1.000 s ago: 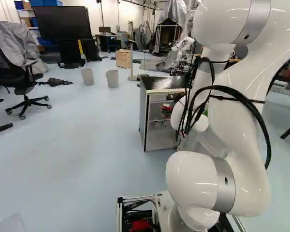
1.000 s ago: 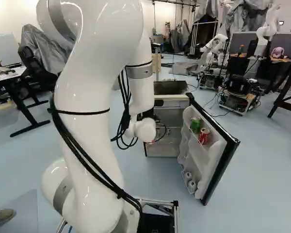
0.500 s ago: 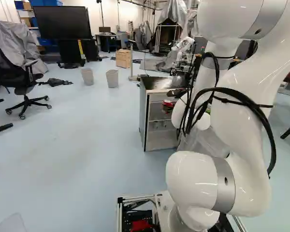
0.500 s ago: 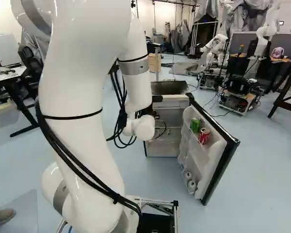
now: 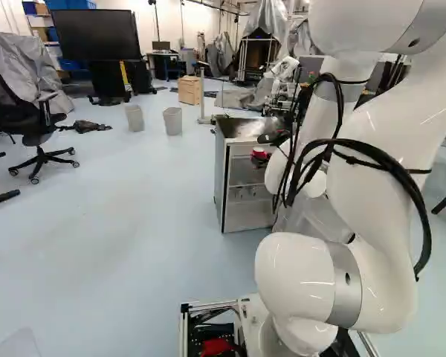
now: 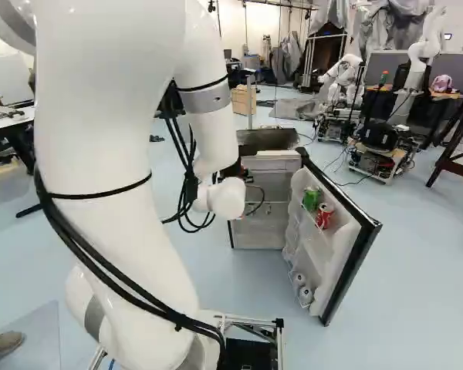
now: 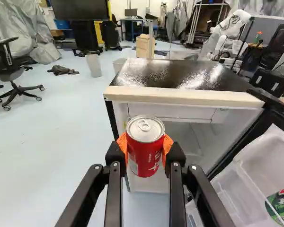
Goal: Grab a drink from the fridge
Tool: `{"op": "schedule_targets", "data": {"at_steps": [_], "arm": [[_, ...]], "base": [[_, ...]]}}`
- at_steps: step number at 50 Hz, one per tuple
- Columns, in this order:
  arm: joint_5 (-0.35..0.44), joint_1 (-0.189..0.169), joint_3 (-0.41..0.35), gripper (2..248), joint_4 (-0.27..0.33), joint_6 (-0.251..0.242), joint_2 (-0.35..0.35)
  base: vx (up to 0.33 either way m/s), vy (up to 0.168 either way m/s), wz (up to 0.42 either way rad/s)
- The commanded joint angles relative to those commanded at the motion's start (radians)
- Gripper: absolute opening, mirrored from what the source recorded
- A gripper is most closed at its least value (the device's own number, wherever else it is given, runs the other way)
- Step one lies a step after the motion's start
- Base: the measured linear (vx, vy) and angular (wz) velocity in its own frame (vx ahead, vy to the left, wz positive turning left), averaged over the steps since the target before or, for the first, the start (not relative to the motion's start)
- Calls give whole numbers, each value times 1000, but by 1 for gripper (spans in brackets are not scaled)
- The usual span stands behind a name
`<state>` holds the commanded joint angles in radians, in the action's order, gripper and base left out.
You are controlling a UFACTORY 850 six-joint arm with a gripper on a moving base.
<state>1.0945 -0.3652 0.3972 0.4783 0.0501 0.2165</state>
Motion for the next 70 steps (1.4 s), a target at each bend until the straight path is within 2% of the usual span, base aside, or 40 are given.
{"op": "schedule_targets", "data": {"at_steps": [38, 70], "arm": [[-3, 14, 40, 93, 0, 0, -65], [-78, 29, 104, 93, 0, 0, -87]], "base": [[0, 0, 0], [0, 0, 0]]}}
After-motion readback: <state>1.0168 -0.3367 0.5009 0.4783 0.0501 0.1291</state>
